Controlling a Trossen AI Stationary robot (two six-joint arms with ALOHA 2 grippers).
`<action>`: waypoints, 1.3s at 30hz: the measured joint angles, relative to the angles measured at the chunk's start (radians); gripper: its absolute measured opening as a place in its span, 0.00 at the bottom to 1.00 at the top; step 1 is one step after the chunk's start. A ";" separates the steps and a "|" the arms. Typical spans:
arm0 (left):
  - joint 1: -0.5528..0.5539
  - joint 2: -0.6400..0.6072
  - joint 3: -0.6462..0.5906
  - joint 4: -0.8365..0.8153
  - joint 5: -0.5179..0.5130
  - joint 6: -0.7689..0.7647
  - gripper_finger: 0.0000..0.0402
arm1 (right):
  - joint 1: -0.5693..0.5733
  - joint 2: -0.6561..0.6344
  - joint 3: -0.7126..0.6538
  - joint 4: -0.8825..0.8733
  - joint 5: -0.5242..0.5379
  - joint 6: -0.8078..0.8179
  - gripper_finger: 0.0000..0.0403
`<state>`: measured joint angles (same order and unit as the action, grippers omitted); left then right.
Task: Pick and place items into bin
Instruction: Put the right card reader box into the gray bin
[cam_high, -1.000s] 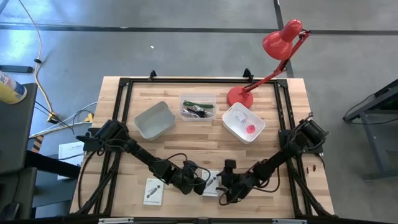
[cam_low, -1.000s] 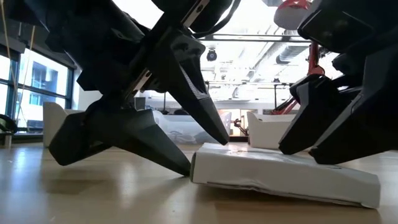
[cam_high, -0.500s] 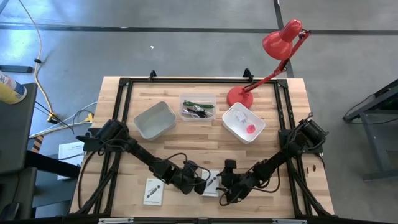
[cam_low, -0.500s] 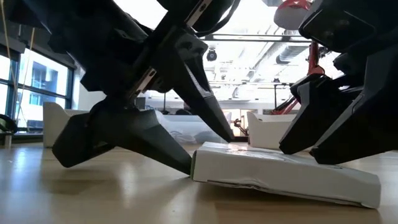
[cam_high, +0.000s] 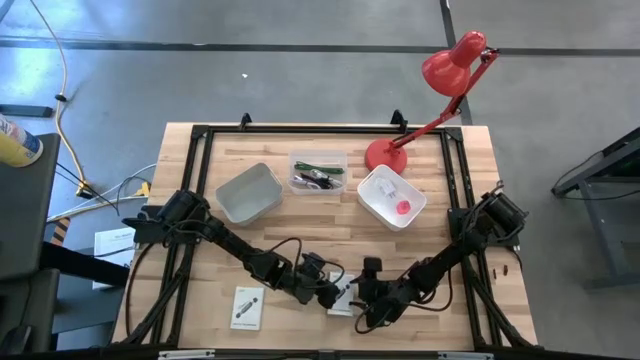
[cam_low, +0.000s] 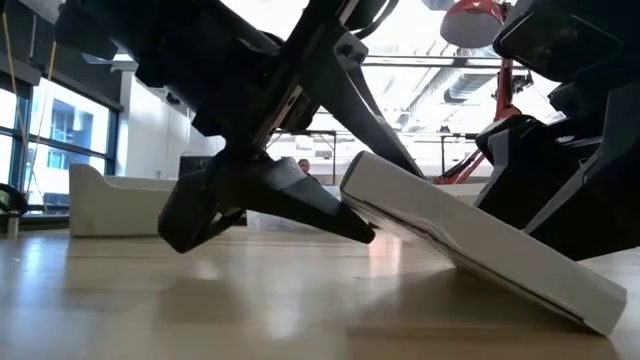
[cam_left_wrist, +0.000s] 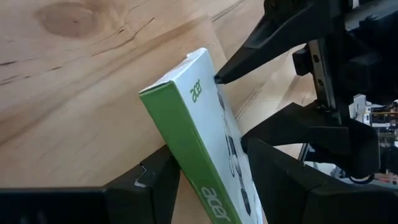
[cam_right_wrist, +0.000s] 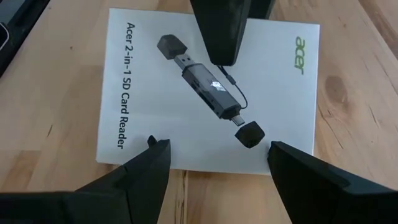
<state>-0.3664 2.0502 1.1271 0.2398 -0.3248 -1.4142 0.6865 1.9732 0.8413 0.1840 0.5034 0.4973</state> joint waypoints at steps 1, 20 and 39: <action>0.000 0.000 0.000 0.000 0.000 0.001 0.43 | 0.000 0.000 0.000 0.001 0.000 0.000 0.64; 0.000 -0.002 0.002 -0.004 -0.047 0.057 0.26 | -0.001 0.000 -0.002 0.013 0.005 0.000 0.64; 0.000 -0.006 0.006 0.013 -0.086 0.124 0.12 | -0.006 -0.134 -0.014 -0.140 0.017 -0.022 0.64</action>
<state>-0.3668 2.0441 1.1332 0.2528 -0.4111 -1.2898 0.6806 1.8391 0.8275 0.0436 0.5206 0.4750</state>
